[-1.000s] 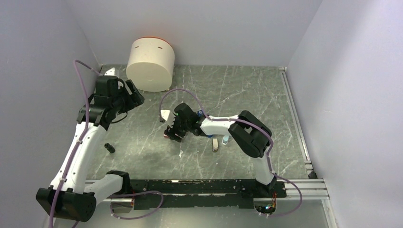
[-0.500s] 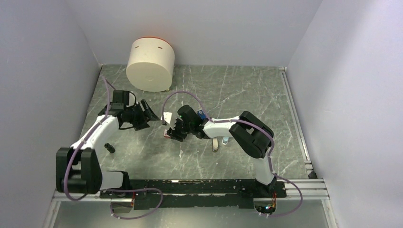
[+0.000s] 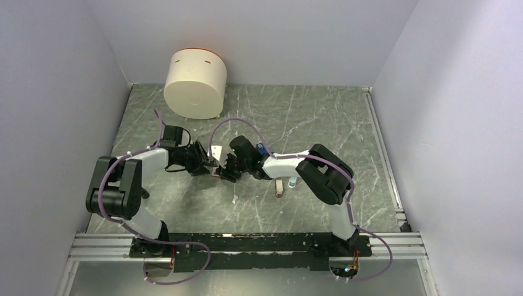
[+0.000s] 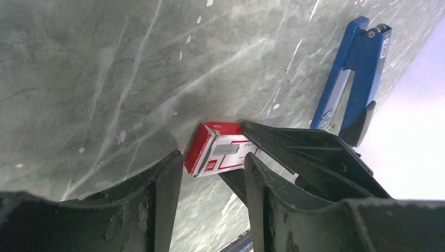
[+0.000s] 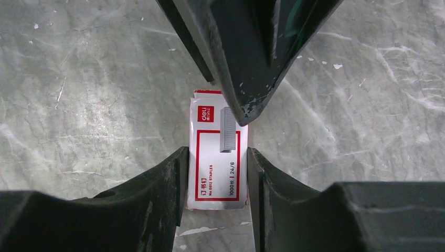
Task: Load the staples into the stapler
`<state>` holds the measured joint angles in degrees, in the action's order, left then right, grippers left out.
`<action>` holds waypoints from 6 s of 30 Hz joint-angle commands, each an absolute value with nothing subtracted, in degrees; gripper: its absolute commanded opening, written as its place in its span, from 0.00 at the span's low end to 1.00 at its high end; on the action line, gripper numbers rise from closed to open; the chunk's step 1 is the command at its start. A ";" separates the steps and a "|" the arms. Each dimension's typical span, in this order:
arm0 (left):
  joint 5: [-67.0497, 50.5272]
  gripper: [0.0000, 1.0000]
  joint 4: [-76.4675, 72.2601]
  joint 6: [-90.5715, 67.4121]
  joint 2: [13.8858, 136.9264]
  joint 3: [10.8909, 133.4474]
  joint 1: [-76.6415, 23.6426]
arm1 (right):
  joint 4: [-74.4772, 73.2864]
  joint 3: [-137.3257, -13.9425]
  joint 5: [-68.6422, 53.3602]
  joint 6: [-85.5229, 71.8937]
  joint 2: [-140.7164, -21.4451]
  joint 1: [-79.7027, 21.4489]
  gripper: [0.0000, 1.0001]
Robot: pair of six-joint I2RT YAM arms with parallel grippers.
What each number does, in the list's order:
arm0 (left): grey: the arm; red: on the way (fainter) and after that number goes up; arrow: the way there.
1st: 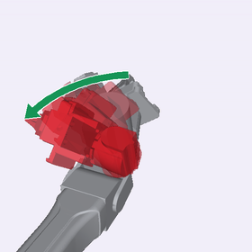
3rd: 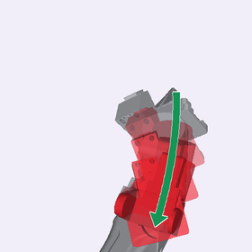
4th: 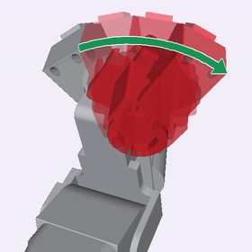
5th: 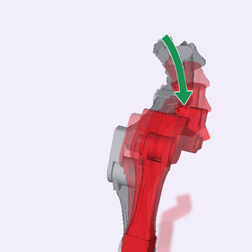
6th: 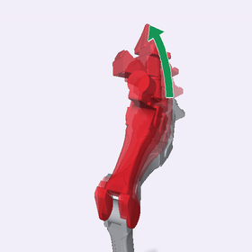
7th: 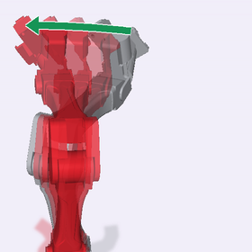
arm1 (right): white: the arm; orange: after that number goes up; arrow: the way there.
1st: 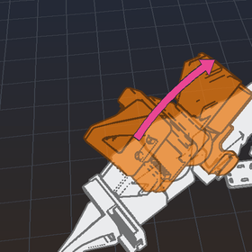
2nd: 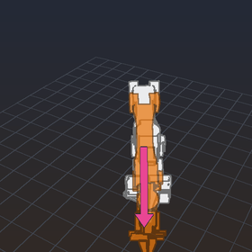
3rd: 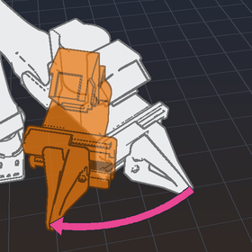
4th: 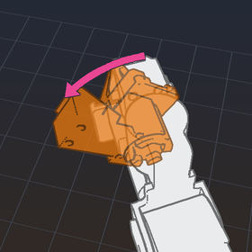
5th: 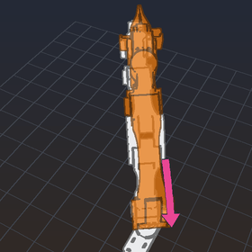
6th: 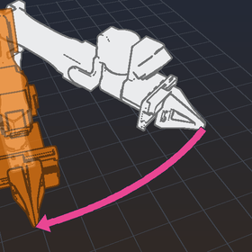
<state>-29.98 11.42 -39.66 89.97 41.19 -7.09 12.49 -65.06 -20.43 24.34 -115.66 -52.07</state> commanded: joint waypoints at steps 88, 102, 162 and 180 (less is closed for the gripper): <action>-34.13 0.37 7.02 -34.09 88.60 37.80 -6.08 | 5.19 -72.55 -17.28 30.53 -123.95 -52.82 0.44; -30.43 0.38 10.32 -31.87 88.62 39.77 -5.89 | 2.84 -74.11 -18.86 31.41 -124.93 -52.58 0.50; -35.39 0.36 10.15 -33.47 94.45 43.17 -1.76 | -1.66 -69.33 -27.55 29.86 -112.64 -46.13 0.64; -37.35 0.35 10.67 -31.86 96.37 43.68 -1.76 | -8.22 -77.97 -38.07 44.67 -121.54 -43.61 0.64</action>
